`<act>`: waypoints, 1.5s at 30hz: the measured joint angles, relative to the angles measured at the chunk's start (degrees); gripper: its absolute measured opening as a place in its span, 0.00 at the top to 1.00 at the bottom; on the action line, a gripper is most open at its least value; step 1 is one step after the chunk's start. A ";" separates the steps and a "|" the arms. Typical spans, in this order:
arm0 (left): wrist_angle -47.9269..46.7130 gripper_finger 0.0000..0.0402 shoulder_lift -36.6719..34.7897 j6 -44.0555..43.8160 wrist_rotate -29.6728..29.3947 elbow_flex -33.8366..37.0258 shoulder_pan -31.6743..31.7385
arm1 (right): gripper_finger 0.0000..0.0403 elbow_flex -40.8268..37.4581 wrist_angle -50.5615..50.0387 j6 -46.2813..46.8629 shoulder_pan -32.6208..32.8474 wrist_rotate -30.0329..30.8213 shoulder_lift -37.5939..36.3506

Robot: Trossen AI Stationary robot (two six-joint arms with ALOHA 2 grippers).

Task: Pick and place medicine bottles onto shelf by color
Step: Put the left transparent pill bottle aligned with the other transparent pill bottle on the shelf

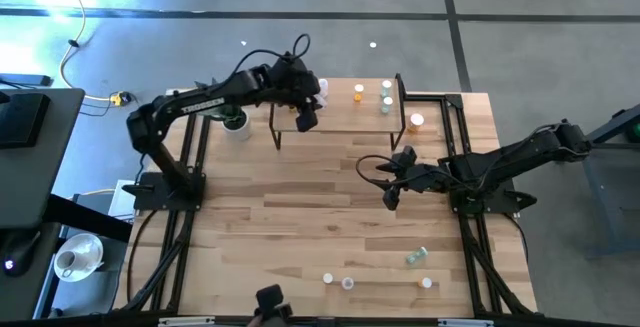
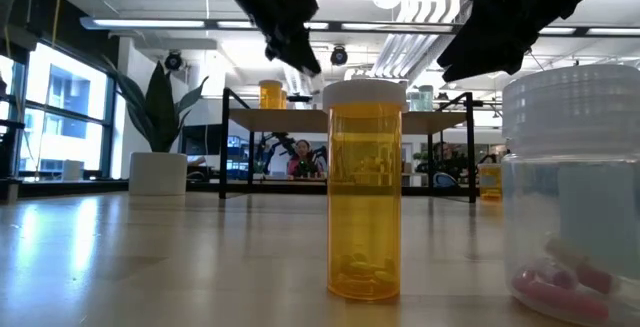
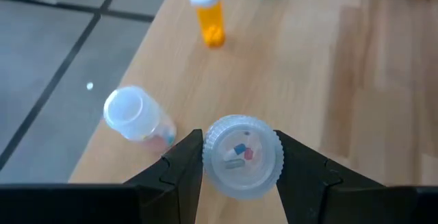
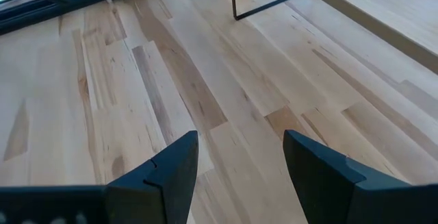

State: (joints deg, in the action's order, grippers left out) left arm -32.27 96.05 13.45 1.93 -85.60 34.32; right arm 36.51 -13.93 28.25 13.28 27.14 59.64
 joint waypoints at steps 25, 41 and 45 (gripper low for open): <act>-17.46 0.65 11.27 -2.33 2.97 -15.21 1.34 | 0.49 0.00 -0.91 0.00 0.02 1.79 0.00; -15.01 0.65 13.06 -4.02 2.36 -15.28 1.76 | 0.49 0.00 -1.11 0.26 0.02 1.73 0.00; -14.72 0.65 13.05 -4.11 1.80 -15.28 1.84 | 0.49 0.00 -1.30 0.26 0.01 1.52 0.00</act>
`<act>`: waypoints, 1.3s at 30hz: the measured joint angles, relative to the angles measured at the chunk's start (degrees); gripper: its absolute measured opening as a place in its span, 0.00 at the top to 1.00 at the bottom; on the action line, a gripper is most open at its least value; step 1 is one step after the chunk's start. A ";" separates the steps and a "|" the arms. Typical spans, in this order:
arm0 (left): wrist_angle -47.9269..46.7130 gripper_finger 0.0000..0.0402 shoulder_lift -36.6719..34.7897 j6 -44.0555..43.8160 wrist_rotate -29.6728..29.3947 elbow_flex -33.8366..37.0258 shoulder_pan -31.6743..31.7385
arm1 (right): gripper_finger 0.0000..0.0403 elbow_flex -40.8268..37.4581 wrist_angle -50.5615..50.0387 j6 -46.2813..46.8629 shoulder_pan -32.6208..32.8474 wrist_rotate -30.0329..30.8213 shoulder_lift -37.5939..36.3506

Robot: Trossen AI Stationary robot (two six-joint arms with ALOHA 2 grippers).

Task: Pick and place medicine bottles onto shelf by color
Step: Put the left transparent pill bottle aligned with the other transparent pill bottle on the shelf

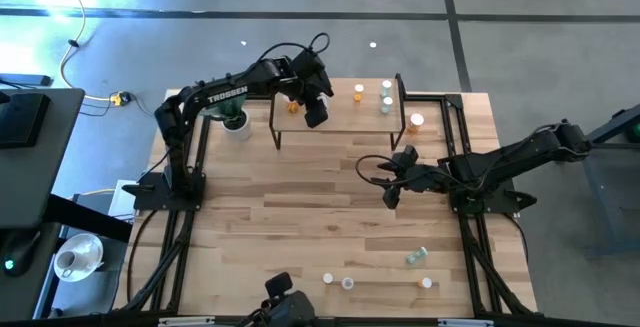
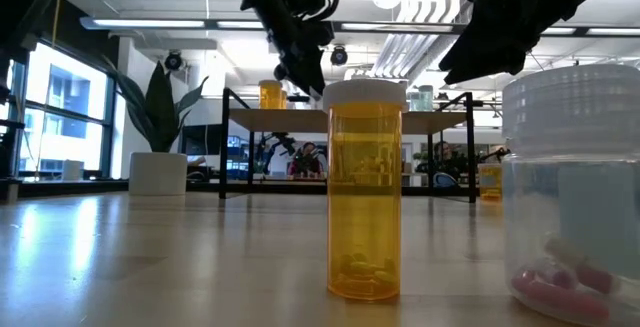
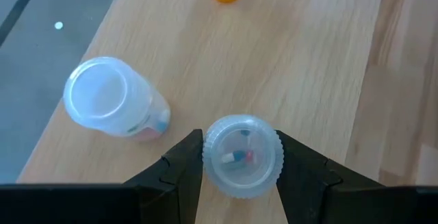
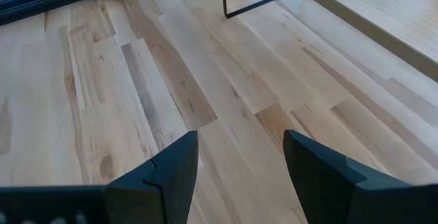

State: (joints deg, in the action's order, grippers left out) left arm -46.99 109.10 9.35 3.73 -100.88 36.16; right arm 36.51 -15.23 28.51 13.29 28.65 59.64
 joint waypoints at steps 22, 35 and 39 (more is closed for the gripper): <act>0.47 0.55 0.17 -0.20 -0.14 0.12 -0.02 | 0.49 0.00 -0.30 0.00 -0.01 -0.07 0.00; -3.49 0.54 -0.20 -0.18 -1.87 -2.57 -0.04 | 0.49 0.00 -0.28 0.04 0.01 -0.10 0.02; -8.53 0.54 -0.33 -0.18 -3.33 -6.92 -0.07 | 0.49 0.00 -0.25 0.04 0.00 -0.10 0.02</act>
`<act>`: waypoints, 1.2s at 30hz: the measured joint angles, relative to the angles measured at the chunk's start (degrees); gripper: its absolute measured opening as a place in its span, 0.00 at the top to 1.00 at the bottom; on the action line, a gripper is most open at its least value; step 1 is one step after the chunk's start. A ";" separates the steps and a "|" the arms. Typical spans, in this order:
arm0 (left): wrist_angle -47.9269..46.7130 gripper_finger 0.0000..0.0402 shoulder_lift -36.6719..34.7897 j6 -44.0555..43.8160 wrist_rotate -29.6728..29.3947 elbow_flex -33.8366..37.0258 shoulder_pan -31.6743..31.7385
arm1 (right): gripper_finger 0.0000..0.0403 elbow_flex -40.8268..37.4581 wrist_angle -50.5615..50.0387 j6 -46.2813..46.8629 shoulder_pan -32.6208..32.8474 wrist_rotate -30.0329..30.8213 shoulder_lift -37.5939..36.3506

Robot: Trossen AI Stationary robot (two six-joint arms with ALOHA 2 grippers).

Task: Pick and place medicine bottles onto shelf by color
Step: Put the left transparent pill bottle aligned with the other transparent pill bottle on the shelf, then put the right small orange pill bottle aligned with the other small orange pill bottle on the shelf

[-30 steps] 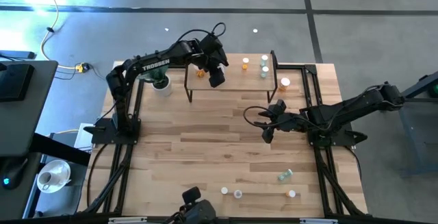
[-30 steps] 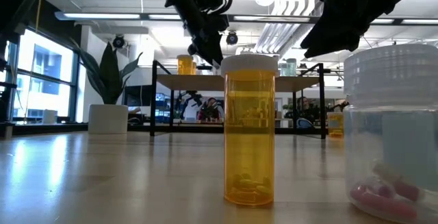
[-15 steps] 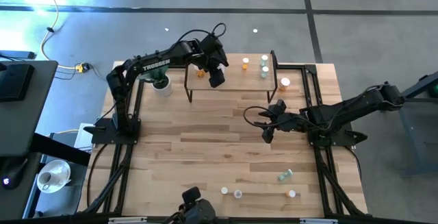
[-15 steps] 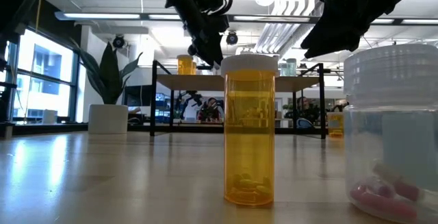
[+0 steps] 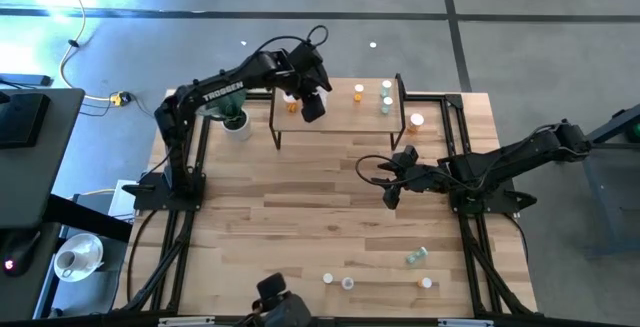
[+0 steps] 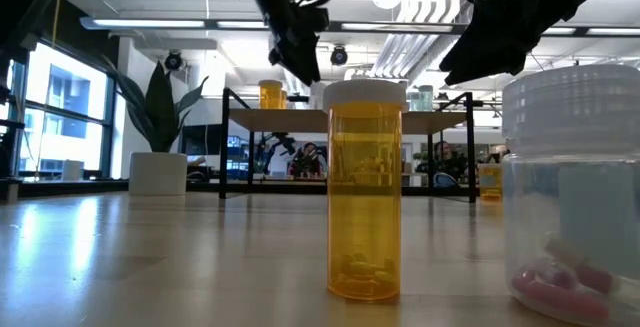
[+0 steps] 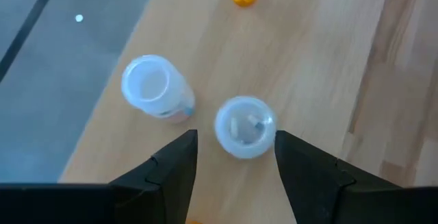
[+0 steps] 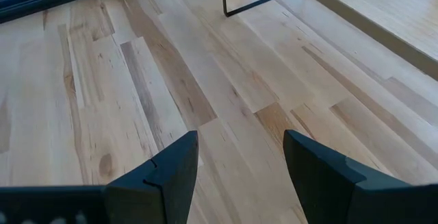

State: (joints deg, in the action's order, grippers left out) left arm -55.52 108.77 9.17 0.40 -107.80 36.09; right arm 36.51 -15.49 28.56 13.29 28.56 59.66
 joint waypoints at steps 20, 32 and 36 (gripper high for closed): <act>-8.50 0.54 -0.57 1.95 11.43 -4.76 -5.49 | 0.49 0.00 -0.11 0.13 0.01 0.00 0.00; 5.86 0.54 -7.12 -1.76 14.37 11.51 -15.59 | 0.49 0.00 -0.59 -0.26 0.01 -0.37 0.02; 13.05 0.54 -11.57 -4.13 14.23 18.68 -17.69 | 0.49 0.00 -0.62 -0.04 0.01 -1.80 0.02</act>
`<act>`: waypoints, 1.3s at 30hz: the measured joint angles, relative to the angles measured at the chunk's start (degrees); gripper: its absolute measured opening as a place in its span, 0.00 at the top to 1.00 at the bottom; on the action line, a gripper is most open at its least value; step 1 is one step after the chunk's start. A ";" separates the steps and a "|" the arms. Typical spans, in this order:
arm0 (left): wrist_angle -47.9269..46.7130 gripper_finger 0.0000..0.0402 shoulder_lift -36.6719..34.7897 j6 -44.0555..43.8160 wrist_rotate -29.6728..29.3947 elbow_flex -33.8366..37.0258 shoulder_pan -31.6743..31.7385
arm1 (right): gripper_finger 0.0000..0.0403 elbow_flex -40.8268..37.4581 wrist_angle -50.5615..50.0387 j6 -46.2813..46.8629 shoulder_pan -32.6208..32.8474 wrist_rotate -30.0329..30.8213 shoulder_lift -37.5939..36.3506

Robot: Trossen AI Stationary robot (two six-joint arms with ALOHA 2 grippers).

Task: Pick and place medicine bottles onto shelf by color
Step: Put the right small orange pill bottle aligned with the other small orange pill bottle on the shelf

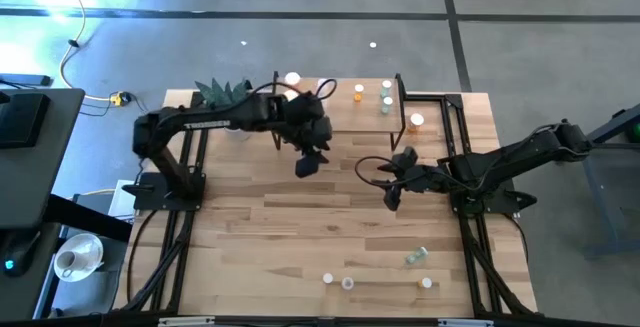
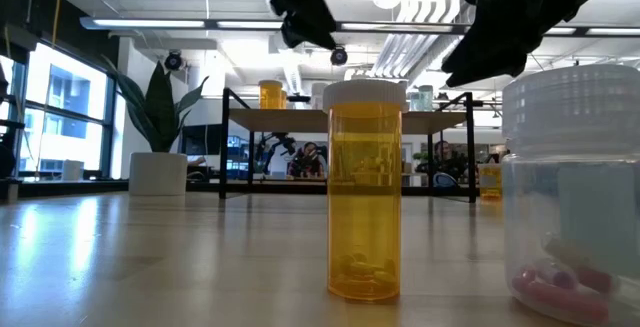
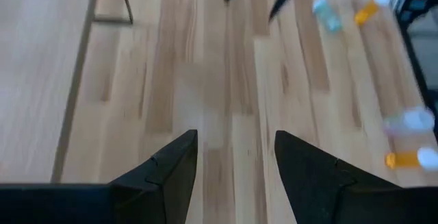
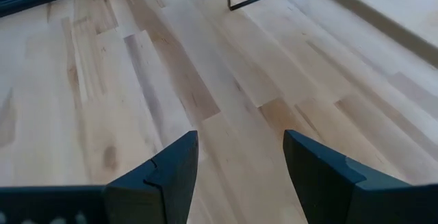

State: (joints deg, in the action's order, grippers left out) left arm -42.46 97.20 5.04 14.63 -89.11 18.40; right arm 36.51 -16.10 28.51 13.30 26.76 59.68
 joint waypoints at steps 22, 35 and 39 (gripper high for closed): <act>46.72 0.54 -8.06 -14.80 -3.54 34.36 -11.50 | 0.49 3.84 -14.18 27.93 14.55 -8.15 -0.15; 54.91 0.54 -8.06 -12.99 -3.52 35.07 -13.88 | 0.49 5.35 -18.14 50.50 29.01 -5.56 -0.13; 56.34 0.54 -8.06 -12.99 -3.50 35.07 -13.64 | 0.49 9.51 -21.54 51.08 31.97 -2.90 -0.11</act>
State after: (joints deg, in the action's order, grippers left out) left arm 13.88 89.14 -7.94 11.14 -54.04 4.76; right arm 46.02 -37.64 79.59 45.27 23.86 59.57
